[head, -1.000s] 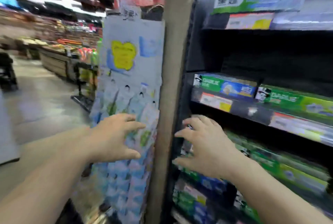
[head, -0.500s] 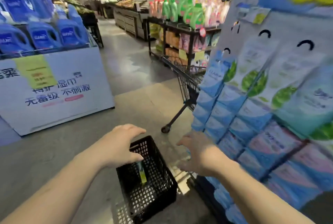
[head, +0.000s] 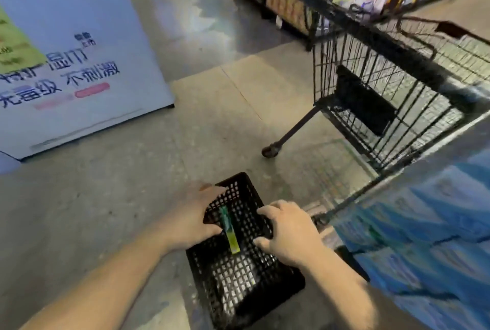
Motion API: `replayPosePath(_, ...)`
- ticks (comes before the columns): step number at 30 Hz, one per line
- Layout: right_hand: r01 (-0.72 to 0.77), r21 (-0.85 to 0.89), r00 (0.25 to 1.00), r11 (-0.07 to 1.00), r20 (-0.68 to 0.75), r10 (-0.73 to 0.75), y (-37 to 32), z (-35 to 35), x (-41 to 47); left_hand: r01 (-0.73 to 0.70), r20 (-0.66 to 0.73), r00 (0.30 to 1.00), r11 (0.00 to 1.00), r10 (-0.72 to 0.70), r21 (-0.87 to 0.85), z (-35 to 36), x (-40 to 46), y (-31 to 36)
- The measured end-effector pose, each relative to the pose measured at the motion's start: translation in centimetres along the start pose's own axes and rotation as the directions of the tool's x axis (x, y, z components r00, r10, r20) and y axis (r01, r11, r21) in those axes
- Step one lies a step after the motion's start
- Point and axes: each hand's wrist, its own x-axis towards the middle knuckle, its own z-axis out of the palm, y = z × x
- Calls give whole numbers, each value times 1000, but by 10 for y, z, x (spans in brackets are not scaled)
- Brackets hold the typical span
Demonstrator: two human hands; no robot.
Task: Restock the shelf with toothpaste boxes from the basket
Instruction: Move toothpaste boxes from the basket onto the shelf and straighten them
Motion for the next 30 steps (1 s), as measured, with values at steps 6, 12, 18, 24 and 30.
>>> replayPosePath(6,-78,42,996,996,44,76,6,55,78,18,70,997,999,-20,34,35,68,-69)
replayPosePath(12,-253,130,966,959,81,245,17,158,156,-89,117,990,993,79,81,92,140,-149)
replayPosePath(18,-388,203,921,899,99,376,42,297,240,-175,195,968,982,157,76,186,205,-221)
replayPosePath(24,-498,213,865,841,196,463,73,437,280,-254,241,944,963,226,92,293,236,-264)
replayPosePath(30,-616,187,782,765,256,568,84,522,302,-287,257,932,954,257,84,338,248,-284)
